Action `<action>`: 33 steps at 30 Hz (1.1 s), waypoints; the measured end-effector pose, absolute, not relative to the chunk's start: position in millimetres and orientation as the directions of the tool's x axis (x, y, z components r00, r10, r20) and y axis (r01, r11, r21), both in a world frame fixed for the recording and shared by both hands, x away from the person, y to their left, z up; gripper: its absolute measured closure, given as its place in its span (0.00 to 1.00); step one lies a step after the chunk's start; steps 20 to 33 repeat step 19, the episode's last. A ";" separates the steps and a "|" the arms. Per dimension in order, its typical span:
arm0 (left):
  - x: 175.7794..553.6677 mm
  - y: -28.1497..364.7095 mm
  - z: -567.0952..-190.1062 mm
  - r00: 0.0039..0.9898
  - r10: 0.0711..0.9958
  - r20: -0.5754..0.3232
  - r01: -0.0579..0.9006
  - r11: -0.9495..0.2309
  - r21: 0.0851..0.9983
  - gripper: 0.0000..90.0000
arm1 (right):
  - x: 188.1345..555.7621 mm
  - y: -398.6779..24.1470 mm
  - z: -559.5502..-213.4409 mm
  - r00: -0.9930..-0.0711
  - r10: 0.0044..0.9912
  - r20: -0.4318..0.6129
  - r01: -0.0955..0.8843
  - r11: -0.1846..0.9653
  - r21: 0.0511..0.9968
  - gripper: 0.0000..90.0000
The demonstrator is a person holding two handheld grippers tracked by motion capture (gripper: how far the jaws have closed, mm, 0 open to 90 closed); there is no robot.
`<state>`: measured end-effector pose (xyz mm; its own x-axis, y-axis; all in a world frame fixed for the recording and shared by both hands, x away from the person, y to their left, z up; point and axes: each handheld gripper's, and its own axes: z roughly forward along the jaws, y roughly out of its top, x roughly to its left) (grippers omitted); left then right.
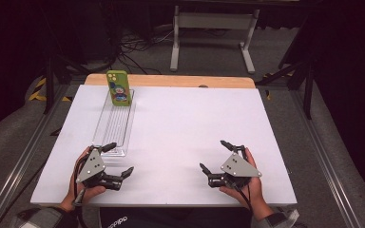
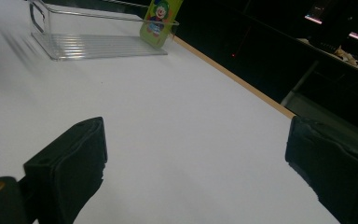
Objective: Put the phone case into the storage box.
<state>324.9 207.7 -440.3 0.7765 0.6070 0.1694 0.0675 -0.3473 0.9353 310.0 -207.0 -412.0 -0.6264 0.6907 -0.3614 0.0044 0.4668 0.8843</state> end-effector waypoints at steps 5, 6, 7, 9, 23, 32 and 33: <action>324.9 208.4 -439.9 0.782 0.597 0.180 0.055 -0.353 0.934 0.05 | 310.8 -207.6 -409.9 -0.624 0.693 -0.361 -0.005 0.459 0.888 0.07; 324.8 208.8 -439.8 0.779 0.600 0.180 0.055 -0.351 0.935 0.05 | 311.1 -207.6 -409.8 -0.624 0.695 -0.357 -0.001 0.456 0.890 0.07; 324.6 208.9 -439.7 0.778 0.605 0.171 0.060 -0.342 0.938 0.05 | 311.2 -207.4 -410.0 -0.625 0.696 -0.353 0.003 0.455 0.891 0.07; 325.6 209.7 -438.7 0.773 0.611 0.173 0.054 -0.335 0.941 0.05 | 311.2 -207.2 -410.6 -0.624 0.696 -0.356 0.004 0.459 0.889 0.07; 326.4 206.6 -438.4 0.771 0.612 0.175 0.059 -0.342 0.938 0.05 | 311.2 -209.4 -410.9 -0.621 0.700 -0.353 0.004 0.453 0.892 0.06; 326.4 206.6 -438.4 0.771 0.612 0.175 0.059 -0.342 0.938 0.05 | 311.2 -209.4 -410.9 -0.621 0.700 -0.353 0.004 0.453 0.892 0.06; 326.4 206.6 -438.4 0.771 0.612 0.175 0.059 -0.342 0.938 0.05 | 311.2 -209.4 -410.9 -0.621 0.700 -0.353 0.004 0.453 0.892 0.06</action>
